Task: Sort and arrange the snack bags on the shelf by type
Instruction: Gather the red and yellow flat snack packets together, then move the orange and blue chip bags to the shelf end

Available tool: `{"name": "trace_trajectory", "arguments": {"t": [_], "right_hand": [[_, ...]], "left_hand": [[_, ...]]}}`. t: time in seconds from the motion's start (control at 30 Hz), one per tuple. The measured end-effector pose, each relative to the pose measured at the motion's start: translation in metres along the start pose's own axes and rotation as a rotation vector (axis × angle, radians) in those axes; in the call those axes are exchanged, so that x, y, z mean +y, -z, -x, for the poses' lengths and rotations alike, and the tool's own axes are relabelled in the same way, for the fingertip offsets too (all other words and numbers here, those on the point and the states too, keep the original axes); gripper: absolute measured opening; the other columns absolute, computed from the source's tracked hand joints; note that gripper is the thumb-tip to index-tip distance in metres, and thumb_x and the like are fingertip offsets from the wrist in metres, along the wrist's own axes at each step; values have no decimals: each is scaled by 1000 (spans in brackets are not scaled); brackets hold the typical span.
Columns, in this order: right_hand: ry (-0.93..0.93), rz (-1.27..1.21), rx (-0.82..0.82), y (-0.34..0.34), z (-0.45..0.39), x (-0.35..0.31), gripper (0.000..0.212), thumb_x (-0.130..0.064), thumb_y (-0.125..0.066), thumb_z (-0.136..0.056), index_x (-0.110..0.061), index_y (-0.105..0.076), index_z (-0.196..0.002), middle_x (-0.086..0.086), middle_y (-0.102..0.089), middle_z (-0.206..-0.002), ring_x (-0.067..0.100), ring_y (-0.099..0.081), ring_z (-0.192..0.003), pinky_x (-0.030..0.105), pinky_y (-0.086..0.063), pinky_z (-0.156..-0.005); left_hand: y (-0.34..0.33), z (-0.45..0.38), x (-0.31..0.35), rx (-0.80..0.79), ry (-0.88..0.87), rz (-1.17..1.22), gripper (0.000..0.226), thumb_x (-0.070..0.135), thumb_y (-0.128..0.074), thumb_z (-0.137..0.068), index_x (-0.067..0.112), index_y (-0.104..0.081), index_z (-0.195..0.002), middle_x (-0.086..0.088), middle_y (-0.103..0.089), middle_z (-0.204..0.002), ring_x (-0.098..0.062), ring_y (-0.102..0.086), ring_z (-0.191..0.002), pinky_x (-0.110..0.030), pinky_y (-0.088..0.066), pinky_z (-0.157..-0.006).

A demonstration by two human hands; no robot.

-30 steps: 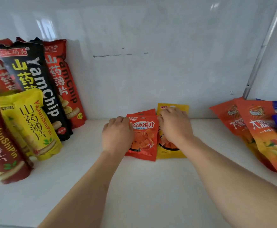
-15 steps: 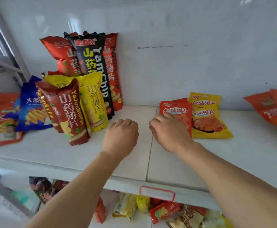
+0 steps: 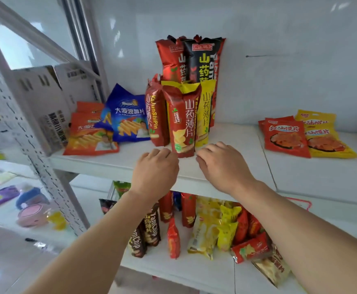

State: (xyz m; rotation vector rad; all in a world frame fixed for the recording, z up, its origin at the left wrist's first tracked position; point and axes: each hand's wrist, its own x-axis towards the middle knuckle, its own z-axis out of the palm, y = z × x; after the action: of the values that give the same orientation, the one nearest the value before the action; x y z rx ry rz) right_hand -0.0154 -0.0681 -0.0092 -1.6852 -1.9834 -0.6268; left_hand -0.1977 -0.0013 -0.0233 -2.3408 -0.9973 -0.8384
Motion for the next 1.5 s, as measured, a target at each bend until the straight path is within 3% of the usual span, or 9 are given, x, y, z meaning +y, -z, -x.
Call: {"name": "trace_trajectory", "arguments": {"t": [0.23,0.37,0.53,0.7,0.83,1.07,1.27,1.43,1.5], "right_hand": [[34,-97,-14,-24,-47,-71,22,-27,-48,-102,-16,-67,-100,0,-69,-95,24,-58,-89,34,-41,-64],[-16,-221,-22,-54,-83,-92,26,-30,-43,-104,-18,-65,-112,-1,-67,-110,21,-57,-101,34,-47,-71],[-120,-375,-19,-100,-136,-106,22,-27,-45,-103,-17,-60,-115,1,-64,-110,23,-58,-99,34,-46,-68],[-274,-580,-45,-146,-189,-118,37,-31,-50,-101,-19,-49,-136,3,-52,-139,24,-45,-133,40,-46,-105],[-424,-615,-90,-174,-226,-122,46,-36,-52,-99,-19,-42,-141,7,-45,-143,26,-41,-135,47,-41,-109],[-613,-594,-69,-211,-285,-117,59,-38,-51,-99,-15,-35,-150,10,-29,-158,29,-29,-144,42,-29,-115],[-838,-371,-210,-233,-308,-114,71,-58,-44,-95,-26,-21,-154,11,-7,-165,37,-15,-148,55,-23,-117],[-966,-344,-250,-239,-320,-116,86,-73,-41,-89,-23,-17,-155,16,-14,-162,39,-22,-146,53,-23,-116],[-995,-342,-247,-236,-324,-115,91,-74,-45,-86,-19,-20,-154,17,-22,-160,39,-26,-144,51,-25,-115]], "left_hand": [[10,17,-68,-6,137,-36,14,19,-66,-91,15,-70,-79,-1,-70,-79,-26,-67,-74,-36,-51,-63],[0,12,-109,4,226,-56,13,18,-68,-89,13,-71,-78,-3,-69,-76,-29,-68,-72,-37,-52,-60],[-22,-9,-162,-9,339,-75,16,19,-64,-91,13,-68,-76,-2,-70,-79,-30,-67,-75,-35,-48,-58],[-37,-34,-210,-31,510,-25,19,24,-58,-95,13,-74,-96,-7,-72,-99,-35,-66,-91,-38,-48,-67],[-46,-52,-249,-161,682,29,34,35,-48,-101,20,-65,-127,-4,-63,-128,-30,-56,-119,-42,-49,-88],[-82,-82,-324,-247,919,285,55,44,-53,-96,16,-51,-144,-12,-52,-144,-34,-46,-133,-45,-42,-105],[-126,-79,-368,-339,1019,607,80,64,-56,-80,12,-49,-140,-16,-57,-138,-38,-53,-127,-52,-43,-108],[-139,-74,-377,-223,1101,900,51,37,-67,-83,26,-56,-131,-4,-68,-121,-27,-68,-105,-48,-56,-95],[-148,-71,-384,-198,1099,940,60,37,-66,-73,34,-54,-131,0,-70,-115,-25,-71,-98,-49,-59,-88]]}}
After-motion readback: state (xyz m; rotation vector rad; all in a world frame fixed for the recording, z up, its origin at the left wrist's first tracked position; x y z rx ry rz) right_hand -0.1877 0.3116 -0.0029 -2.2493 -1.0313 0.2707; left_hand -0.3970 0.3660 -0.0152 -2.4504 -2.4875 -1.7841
